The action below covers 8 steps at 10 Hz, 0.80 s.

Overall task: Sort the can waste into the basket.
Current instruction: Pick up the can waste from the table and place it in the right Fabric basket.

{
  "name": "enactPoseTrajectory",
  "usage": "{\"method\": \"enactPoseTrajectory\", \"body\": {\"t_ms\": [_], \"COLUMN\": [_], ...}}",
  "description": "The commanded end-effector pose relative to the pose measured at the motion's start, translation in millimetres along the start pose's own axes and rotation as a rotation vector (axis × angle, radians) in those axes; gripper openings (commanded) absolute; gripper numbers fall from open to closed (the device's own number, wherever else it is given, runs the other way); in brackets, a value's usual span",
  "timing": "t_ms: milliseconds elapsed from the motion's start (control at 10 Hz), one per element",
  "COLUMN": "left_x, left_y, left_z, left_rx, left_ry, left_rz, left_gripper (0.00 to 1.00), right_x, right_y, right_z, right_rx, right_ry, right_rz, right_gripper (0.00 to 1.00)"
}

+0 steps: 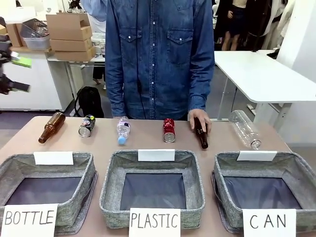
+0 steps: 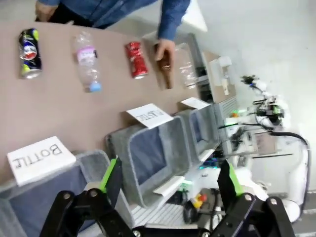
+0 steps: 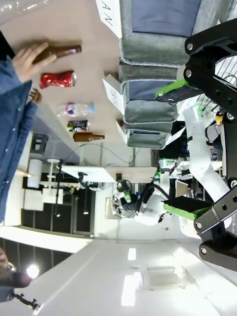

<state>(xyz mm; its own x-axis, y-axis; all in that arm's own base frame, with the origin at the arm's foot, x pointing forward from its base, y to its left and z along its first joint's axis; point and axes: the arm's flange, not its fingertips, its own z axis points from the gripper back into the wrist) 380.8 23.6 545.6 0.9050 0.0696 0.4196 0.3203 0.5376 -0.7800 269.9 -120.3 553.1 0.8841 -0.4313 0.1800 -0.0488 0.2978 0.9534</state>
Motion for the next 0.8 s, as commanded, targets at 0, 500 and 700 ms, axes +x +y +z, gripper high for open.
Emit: {"method": "enactPoseTrajectory", "body": {"t_ms": [0,500,700], "left_x": [22.1,18.6,50.1], "left_y": [13.0,13.0,41.9], "left_z": [-41.5,-61.0,-100.1], "left_rx": [0.135,0.131,0.234], "left_ry": [0.052,0.050,0.057], "left_rz": [-0.026,-0.033,-0.007], "left_gripper": [1.00,1.00,1.00], "right_x": [2.8,2.8,2.8], "right_y": [0.6,0.6,0.6], "right_z": [-1.5,-1.5,-1.5], "right_rx": [0.021,0.021,0.021], "right_ry": [-0.004,-0.004,-0.004], "right_rz": [0.029,0.029,0.029], "right_gripper": [1.00,1.00,1.00]}}
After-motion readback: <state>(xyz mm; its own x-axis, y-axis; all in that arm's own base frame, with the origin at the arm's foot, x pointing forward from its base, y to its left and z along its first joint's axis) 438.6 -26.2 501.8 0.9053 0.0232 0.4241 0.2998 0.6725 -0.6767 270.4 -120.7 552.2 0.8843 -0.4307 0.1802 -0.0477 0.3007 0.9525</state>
